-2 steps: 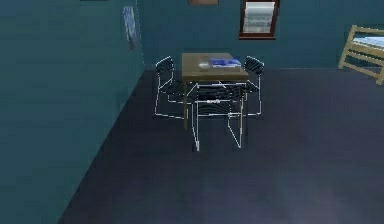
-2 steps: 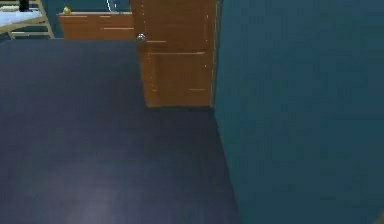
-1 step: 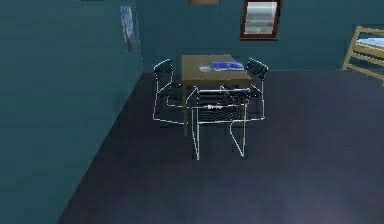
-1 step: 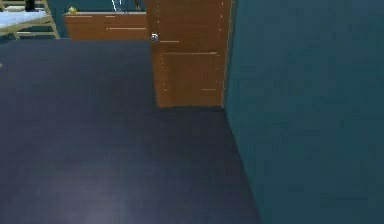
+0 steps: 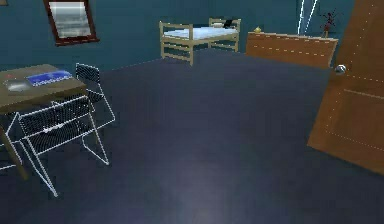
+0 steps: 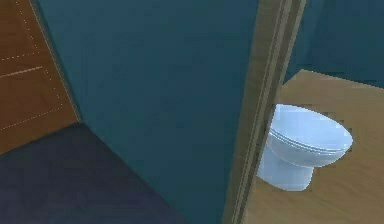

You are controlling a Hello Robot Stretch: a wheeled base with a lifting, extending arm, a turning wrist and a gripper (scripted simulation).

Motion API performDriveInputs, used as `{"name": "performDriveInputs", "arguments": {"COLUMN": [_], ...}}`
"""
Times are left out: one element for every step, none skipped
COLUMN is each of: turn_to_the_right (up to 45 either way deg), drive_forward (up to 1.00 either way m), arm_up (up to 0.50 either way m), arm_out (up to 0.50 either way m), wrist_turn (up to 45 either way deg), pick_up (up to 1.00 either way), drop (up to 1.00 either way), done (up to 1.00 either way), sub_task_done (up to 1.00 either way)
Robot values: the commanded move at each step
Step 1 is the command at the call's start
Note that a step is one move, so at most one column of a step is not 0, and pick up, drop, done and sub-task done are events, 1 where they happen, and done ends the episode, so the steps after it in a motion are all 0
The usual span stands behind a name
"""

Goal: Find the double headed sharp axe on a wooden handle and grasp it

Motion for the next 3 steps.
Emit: {"name": "performDriveInputs", "arguments": {"turn_to_the_right": [18.0,0.0,0.0], "drive_forward": [0.0,1.0,1.0], "arm_up": [0.0,0.0,0.0], "arm_out": [0.0,0.0,0.0], "wrist_turn": [0.0,0.0,0.0], "pick_up": [0.0,0.0,0.0], "drop": [0.0,0.0,0.0], "done": [0.0,0.0,0.0], "sub_task_done": [0.0,0.0,0.0]}}
